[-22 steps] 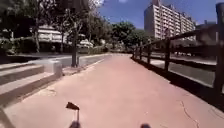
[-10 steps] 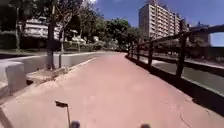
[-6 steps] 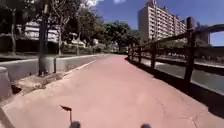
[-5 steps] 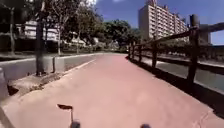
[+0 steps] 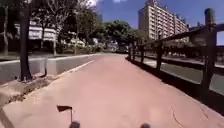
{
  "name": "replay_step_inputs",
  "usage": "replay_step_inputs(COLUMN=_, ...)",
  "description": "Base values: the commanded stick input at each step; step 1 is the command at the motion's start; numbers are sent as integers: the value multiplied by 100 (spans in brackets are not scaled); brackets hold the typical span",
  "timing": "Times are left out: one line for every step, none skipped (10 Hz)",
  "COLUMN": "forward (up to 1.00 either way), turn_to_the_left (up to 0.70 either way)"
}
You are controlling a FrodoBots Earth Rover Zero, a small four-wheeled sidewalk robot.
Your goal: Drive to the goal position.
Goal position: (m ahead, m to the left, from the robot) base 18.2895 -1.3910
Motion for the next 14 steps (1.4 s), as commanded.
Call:
replay_step_inputs(forward=85, turn_to_the_left=0)
replay_step_inputs(forward=85, turn_to_the_left=0)
replay_step_inputs(forward=85, turn_to_the_left=0)
replay_step_inputs(forward=85, turn_to_the_left=0)
replay_step_inputs(forward=85, turn_to_the_left=0)
replay_step_inputs(forward=85, turn_to_the_left=0)
replay_step_inputs(forward=85, turn_to_the_left=0)
replay_step_inputs(forward=85, turn_to_the_left=0)
replay_step_inputs(forward=85, turn_to_the_left=0)
replay_step_inputs(forward=85, turn_to_the_left=0)
replay_step_inputs(forward=85, turn_to_the_left=0)
replay_step_inputs(forward=85, turn_to_the_left=0)
replay_step_inputs(forward=85, turn_to_the_left=0)
replay_step_inputs(forward=85, turn_to_the_left=0)
